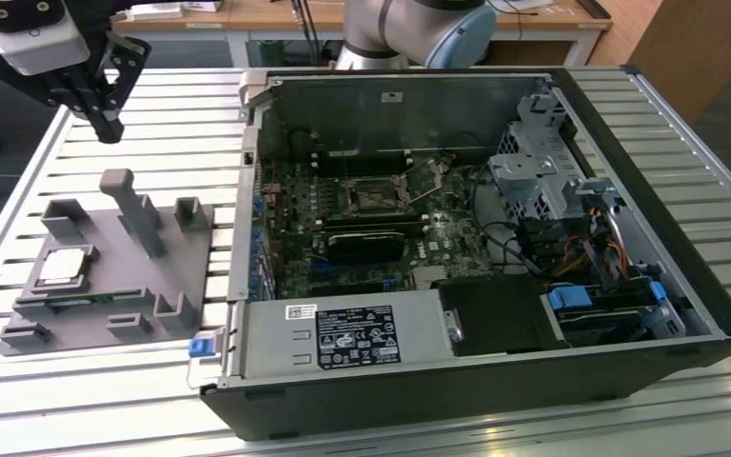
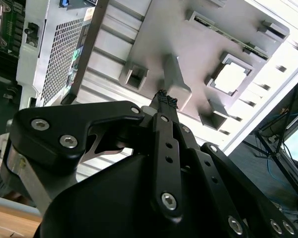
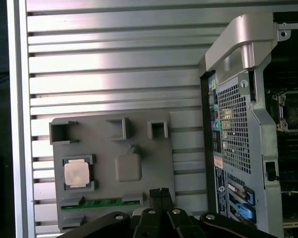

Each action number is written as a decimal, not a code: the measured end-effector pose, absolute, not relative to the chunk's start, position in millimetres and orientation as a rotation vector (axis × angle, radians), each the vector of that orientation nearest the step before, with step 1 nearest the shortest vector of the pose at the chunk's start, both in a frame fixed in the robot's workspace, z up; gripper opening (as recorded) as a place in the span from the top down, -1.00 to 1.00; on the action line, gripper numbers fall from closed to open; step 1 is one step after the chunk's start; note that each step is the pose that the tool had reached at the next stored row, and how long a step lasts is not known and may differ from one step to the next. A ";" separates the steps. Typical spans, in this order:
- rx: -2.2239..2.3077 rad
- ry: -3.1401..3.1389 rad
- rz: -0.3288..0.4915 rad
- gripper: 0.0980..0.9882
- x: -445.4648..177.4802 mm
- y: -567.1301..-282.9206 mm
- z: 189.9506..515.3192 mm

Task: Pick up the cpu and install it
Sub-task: 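Reach for the cpu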

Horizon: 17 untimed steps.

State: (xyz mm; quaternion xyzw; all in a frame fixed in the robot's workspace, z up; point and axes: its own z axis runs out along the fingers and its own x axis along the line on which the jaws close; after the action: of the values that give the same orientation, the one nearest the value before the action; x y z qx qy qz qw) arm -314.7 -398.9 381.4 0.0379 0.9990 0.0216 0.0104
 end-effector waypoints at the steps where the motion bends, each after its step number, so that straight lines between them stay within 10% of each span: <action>1: 0.118 3.118 0.067 0.98 -316.0 -398.9 381.3; 17: 0.118 3.118 0.067 0.98 -346.7 -398.9 378.9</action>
State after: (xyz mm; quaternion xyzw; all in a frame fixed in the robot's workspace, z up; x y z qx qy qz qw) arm -346.7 -398.9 378.9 0.0379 0.9990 0.0216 0.0102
